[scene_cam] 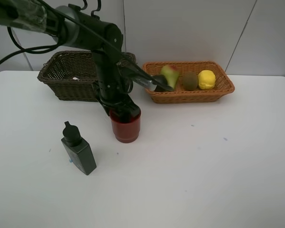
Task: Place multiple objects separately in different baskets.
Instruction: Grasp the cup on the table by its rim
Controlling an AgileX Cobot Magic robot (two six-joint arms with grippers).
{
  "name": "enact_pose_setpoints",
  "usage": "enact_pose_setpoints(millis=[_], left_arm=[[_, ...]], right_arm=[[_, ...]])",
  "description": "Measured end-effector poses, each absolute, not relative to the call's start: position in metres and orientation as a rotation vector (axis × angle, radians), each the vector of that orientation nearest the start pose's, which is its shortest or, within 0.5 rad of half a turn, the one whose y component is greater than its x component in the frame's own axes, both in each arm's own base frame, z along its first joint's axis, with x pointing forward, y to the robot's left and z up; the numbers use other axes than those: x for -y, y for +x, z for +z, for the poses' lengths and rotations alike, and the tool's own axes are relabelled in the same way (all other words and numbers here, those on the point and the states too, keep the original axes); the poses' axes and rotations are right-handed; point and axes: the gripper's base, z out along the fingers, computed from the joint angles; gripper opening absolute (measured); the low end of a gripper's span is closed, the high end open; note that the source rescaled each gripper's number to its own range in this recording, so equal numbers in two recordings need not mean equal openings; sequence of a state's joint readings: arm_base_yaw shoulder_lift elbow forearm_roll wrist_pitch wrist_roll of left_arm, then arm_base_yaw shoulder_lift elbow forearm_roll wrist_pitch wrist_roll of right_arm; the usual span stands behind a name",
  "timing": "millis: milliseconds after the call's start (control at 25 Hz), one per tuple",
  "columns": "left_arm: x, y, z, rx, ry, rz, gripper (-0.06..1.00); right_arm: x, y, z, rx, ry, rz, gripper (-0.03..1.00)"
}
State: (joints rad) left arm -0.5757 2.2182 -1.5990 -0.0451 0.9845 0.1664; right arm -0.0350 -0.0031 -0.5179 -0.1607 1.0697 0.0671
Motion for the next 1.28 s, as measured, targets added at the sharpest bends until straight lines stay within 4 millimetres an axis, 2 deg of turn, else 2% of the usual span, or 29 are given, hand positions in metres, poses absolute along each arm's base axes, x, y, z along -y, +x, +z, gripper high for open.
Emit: enact_pose_setpoints(millis=[120,240,960,1120,1280], left_arm=[[0.239,0.362,0.126,-2.898,1.087,-0.077,0.25],[0.239,0.362,0.126,-2.898,1.087,-0.077,0.01],[0.238,0.361,0.126,-2.912,1.092,-0.073,0.00],[0.240,0.362,0.134,-2.925,1.100,-0.070,0.00],[0.244,0.370,0.151,-2.905,1.098,-0.076,0.00]], right_arm=[[0.012,-0.009,0.282,-2.023,0.114,-0.172,1.00],[0.012,-0.009,0.282,-2.023,0.114,-0.172,1.00],[0.012,-0.009,0.282,-2.023,0.114,-0.170,1.00],[0.012,-0.009,0.282,-2.023,0.114,-0.170,1.00],[0.012,-0.009,0.282,-2.023,0.114,-0.170,1.00]])
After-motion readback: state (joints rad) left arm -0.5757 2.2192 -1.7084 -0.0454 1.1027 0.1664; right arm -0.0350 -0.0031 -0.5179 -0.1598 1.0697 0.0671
